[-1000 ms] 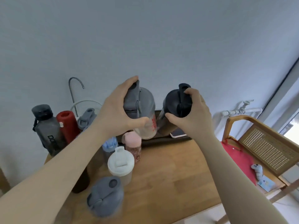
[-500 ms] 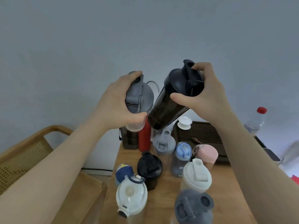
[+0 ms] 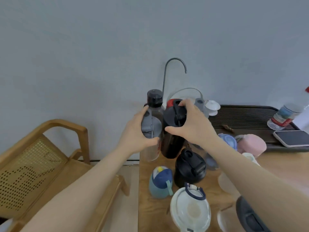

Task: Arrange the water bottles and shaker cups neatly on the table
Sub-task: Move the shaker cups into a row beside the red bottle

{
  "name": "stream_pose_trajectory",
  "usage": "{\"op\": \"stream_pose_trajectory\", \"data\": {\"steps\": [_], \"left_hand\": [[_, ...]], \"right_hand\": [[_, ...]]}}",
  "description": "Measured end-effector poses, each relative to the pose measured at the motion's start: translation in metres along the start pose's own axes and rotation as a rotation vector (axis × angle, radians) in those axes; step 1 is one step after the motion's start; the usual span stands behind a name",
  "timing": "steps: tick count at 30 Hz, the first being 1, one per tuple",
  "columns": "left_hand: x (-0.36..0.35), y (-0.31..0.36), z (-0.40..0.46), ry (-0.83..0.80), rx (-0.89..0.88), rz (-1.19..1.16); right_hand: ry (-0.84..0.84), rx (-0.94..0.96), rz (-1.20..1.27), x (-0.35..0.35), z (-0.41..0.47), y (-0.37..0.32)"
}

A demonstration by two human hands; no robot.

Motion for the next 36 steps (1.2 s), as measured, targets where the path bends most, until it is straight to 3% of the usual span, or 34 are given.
{"op": "stream_pose_trajectory", "data": {"steps": [5, 9, 13, 17, 23, 31, 34, 36], "left_hand": [[-0.027, -0.026, 0.013, -0.113, -0.013, 0.056], [-0.029, -0.037, 0.021, -0.111, -0.020, -0.006], [-0.026, -0.041, 0.033, -0.128, -0.018, -0.024], [-0.029, -0.045, 0.037, -0.208, 0.005, -0.058], [-0.028, -0.042, 0.030, -0.197, -0.068, 0.055], [-0.025, -0.041, 0.028, -0.126, -0.046, 0.146], [-0.025, -0.039, 0.027, -0.182, -0.056, 0.350], [-0.021, -0.038, 0.026, -0.209, -0.076, 0.458]], "right_hand": [[-0.072, -0.141, -0.094, -0.035, -0.007, 0.027], [-0.118, -0.178, -0.161, -0.049, -0.010, 0.036], [-0.161, -0.148, -0.224, -0.057, -0.007, 0.037], [-0.252, -0.038, -0.536, -0.070, -0.013, 0.037], [-0.288, -0.003, -0.663, -0.072, -0.015, 0.038], [-0.231, -0.056, -0.763, -0.077, -0.004, 0.036], [-0.202, -0.040, -0.670, -0.068, -0.005, 0.035], [-0.077, -0.054, -0.539, -0.041, -0.008, 0.040]]}}
Point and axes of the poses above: each hand's wrist, its own z-axis towards the middle knuckle, its own x-axis out of the back of the hand, y = z × x, the point moved 7 cm from there along z, towards the middle knuckle, and after that the axes turned 12 degrees about x, right-handed, at the moved point
